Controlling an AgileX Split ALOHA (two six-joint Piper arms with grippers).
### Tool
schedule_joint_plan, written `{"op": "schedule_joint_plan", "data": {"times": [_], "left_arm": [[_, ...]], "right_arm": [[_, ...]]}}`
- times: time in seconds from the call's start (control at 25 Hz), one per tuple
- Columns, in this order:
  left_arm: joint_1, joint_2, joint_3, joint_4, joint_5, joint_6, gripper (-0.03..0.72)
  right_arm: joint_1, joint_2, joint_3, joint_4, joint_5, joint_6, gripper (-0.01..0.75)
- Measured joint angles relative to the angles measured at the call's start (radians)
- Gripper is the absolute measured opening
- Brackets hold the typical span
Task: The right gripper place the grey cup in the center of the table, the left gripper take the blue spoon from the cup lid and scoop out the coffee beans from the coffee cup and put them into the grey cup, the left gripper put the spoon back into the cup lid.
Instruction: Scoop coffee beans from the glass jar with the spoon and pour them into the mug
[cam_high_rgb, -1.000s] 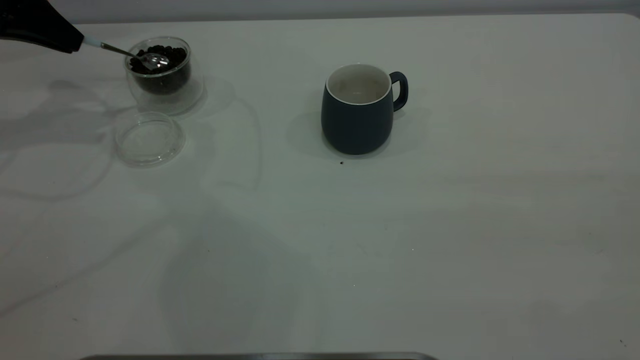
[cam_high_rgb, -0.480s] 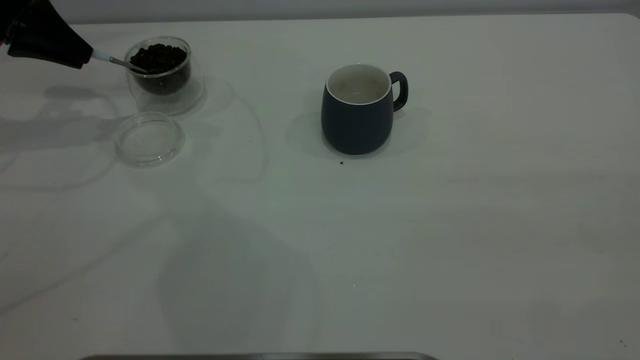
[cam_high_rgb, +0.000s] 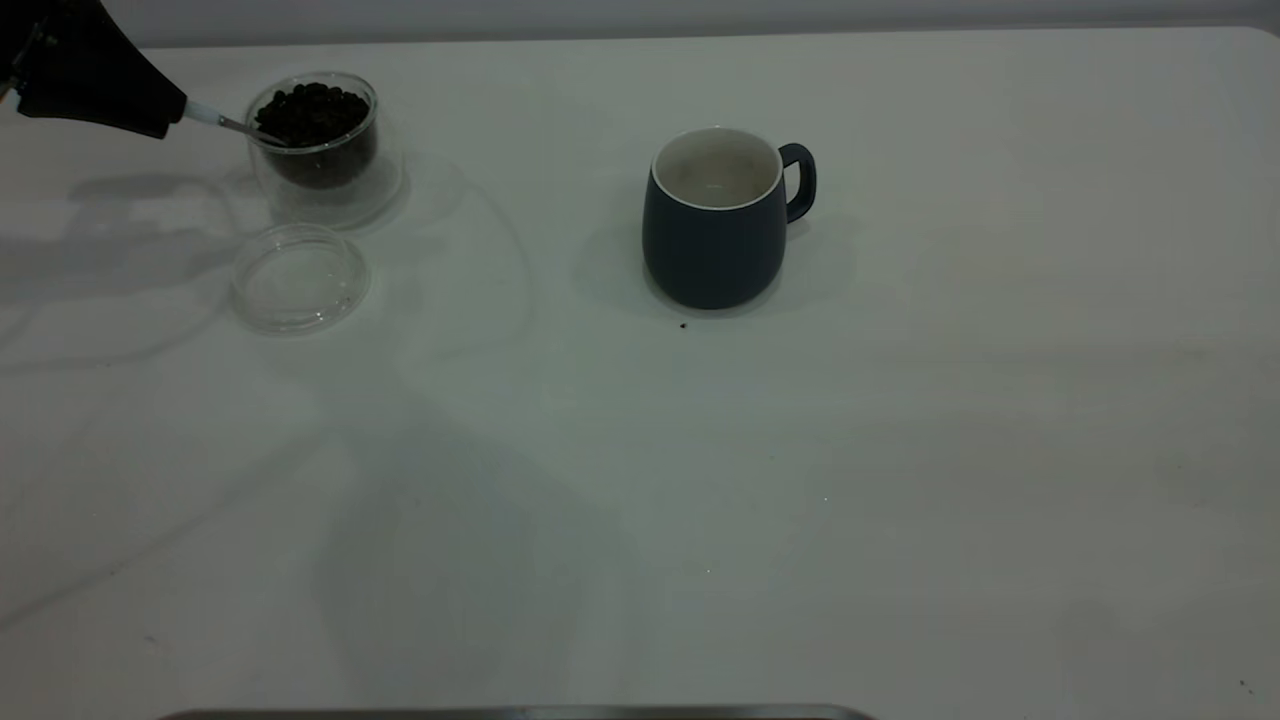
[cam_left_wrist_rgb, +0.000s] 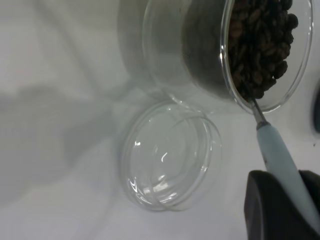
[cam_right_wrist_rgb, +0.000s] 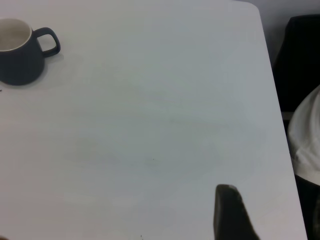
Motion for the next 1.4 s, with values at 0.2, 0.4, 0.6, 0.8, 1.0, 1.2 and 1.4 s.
{"op": "schedule_joint_plan", "data": {"times": [0.2, 0.4, 0.6, 0.8, 1.0, 1.2, 1.4], "left_arm": [[0.0, 0.0, 0.0, 0.0, 0.014, -0.029, 0.132], [0.002, 0.0, 0.0, 0.0, 0.023, -0.035, 0.132], [0.005, 0.012, 0.0, -0.013, 0.023, -0.032, 0.132], [0.012, 0.052, 0.0, -0.106, 0.024, 0.02, 0.132], [0.021, 0.058, 0.0, -0.15, 0.027, 0.043, 0.132], [0.063, 0.058, 0.0, -0.151, 0.064, 0.044, 0.132], [0.105, 0.058, 0.0, -0.152, 0.109, 0.056, 0.132]], "right_arm": [[0.0, 0.0, 0.0, 0.0, 0.0, 0.0, 0.363], [0.0, 0.0, 0.0, 0.0, 0.0, 0.0, 0.363], [0.0, 0.0, 0.0, 0.0, 0.0, 0.0, 0.363], [0.0, 0.0, 0.0, 0.0, 0.0, 0.0, 0.363], [0.0, 0.0, 0.0, 0.0, 0.0, 0.0, 0.363], [0.0, 0.0, 0.0, 0.0, 0.0, 0.0, 0.363], [0.0, 0.0, 0.0, 0.0, 0.0, 0.0, 0.363]]}}
